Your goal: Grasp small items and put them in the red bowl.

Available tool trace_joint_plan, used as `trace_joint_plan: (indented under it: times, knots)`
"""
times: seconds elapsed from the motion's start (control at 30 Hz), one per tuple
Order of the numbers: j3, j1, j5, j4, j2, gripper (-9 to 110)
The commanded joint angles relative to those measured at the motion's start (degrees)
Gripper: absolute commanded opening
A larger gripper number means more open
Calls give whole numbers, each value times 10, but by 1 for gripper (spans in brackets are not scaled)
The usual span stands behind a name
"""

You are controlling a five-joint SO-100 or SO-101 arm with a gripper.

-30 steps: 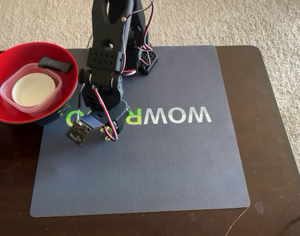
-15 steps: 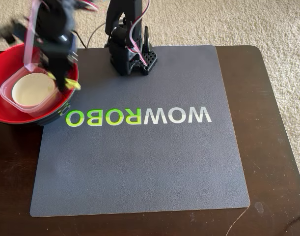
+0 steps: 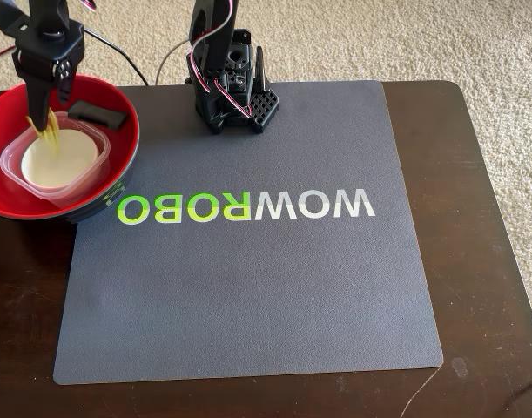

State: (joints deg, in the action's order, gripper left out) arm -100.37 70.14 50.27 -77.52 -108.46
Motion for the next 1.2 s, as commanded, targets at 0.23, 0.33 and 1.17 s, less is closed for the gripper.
trace_joint_plan:
  times: [0.23,0.33,1.17]
  knots:
    - [103,-230,-91,-152,-229,31]
    - [88,-332,-146,-149,-260,25]
    - [-720,-554,-291,224,-801,0]
